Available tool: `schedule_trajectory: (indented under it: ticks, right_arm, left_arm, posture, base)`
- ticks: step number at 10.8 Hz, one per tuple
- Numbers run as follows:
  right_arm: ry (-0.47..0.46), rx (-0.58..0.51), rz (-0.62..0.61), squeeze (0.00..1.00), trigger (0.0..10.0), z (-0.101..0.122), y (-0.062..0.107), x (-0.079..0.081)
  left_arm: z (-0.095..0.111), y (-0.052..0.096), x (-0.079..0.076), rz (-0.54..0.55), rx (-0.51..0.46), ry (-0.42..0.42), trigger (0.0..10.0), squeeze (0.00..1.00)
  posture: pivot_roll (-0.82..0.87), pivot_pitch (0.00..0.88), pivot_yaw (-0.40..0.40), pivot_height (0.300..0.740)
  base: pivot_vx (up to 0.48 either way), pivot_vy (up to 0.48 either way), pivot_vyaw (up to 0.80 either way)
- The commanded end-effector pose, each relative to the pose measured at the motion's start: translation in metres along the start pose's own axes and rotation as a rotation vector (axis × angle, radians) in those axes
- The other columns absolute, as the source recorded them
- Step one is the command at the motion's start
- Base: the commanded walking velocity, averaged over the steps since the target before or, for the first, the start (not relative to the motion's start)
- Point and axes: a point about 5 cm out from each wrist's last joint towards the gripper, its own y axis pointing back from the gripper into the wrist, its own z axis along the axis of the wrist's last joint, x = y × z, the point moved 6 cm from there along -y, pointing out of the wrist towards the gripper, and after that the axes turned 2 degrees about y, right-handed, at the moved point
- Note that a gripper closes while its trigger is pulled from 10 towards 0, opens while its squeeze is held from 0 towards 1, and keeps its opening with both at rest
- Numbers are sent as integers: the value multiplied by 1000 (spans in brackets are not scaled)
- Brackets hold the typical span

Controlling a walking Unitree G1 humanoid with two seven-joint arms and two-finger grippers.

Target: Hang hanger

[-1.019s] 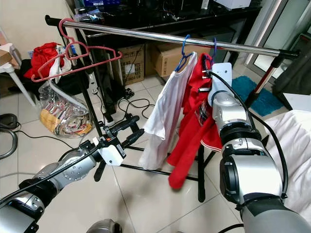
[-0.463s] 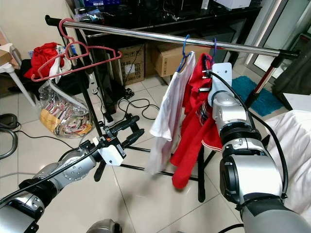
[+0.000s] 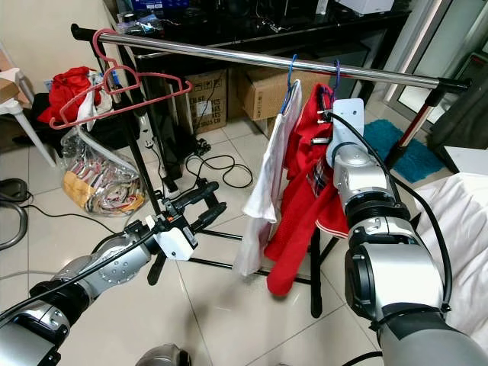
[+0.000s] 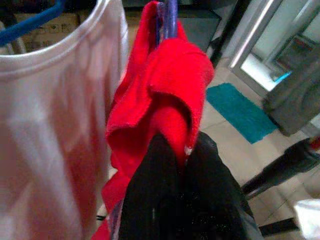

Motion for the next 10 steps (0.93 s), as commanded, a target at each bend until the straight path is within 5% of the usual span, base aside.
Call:
schedule_trajectory:
  ticks: [1,2,7,8,10]
  right_arm:
    - [-31,-45,53,949,10000,12,1,11]
    - [-41,-47,98,0,10000,10,2,20]
    - [-36,-44,112,0,10000,7,3,20]
    - [-44,-41,120,1000,10000,3,3,21]
    - [-45,-50,157,1000,10000,0,6,26]
  left_arm:
    - [5,-3,-4,-28,-21,-12,10000,0]
    - [6,-3,-7,-35,-24,-13,10000,0]
    - [6,-4,-7,-35,-24,-13,10000,0]
    - [6,-4,-7,-36,-23,-12,10000,0]
    - [5,-4,-8,-34,-18,-6,10000,0]
  posture:
    - [136,0,-40,740]
    - [134,0,-39,740]
    - [130,0,-41,740]
    - [129,0,-40,740]
    - [123,0,-39,740]
  base:
    - [0,0,0]
    - [0,0,0]
    - [0,0,0]
    - [0,0,0]
    - [0,0,0]
